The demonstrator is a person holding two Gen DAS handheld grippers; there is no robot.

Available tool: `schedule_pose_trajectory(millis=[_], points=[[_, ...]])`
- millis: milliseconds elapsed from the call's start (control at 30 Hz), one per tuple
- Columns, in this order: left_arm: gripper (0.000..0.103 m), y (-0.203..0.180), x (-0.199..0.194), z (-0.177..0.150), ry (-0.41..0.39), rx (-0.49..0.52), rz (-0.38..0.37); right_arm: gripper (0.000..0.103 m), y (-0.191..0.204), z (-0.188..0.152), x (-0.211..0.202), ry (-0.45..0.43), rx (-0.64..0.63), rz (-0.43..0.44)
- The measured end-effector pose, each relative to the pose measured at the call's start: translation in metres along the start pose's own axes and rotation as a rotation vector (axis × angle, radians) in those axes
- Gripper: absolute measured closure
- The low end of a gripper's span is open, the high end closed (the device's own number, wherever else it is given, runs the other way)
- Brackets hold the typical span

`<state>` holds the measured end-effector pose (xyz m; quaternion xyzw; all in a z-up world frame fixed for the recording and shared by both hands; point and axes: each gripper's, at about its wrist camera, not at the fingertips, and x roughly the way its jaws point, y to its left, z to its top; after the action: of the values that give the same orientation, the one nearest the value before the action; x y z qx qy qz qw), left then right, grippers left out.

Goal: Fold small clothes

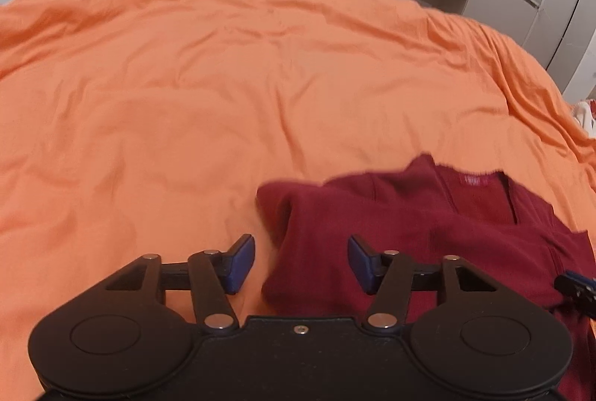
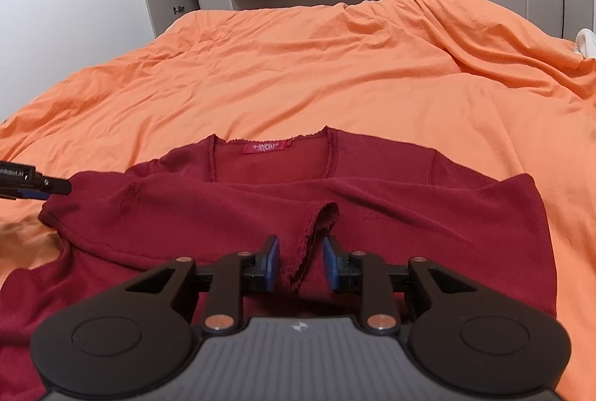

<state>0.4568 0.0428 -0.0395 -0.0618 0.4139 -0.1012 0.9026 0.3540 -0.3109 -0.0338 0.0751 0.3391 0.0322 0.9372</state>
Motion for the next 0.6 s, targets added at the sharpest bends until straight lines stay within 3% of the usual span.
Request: schedule_pose_trajectory(millis=[33, 100, 167, 333, 433, 500, 533, 600], points=[[0.069, 0.002, 0.000, -0.003, 0.013, -0.002, -0.002, 0.074, 0.000, -0.001, 0.001, 0.007, 0.000, -0.002], [0.082, 0.004, 0.002, -0.008, 0.026, -0.005, 0.003, 0.091, -0.001, -0.002, 0.003, 0.019, -0.001, -0.005], [0.093, 0.005, 0.003, -0.011, 0.033, -0.017, 0.001, 0.092, 0.000, -0.004, 0.004, 0.023, -0.007, -0.021], [0.093, 0.001, 0.006, -0.016, 0.049, -0.028, 0.084, 0.093, 0.001, -0.006, -0.003, 0.019, -0.022, -0.046], [0.079, -0.001, 0.003, -0.019, 0.058, -0.028, 0.103, 0.082, -0.003, -0.008, -0.020, 0.007, -0.011, -0.027], [0.066, -0.001, -0.005, -0.019, 0.059, -0.046, 0.091, 0.058, -0.005, -0.010, -0.035, -0.001, -0.017, -0.023], [0.062, -0.001, -0.011, -0.019, 0.053, -0.050, 0.080, 0.053, -0.005, -0.013, -0.044, -0.010, -0.028, -0.027], [0.037, -0.005, -0.026, -0.021, 0.026, -0.048, 0.076, 0.040, -0.004, -0.018, -0.064, -0.028, -0.047, -0.034]])
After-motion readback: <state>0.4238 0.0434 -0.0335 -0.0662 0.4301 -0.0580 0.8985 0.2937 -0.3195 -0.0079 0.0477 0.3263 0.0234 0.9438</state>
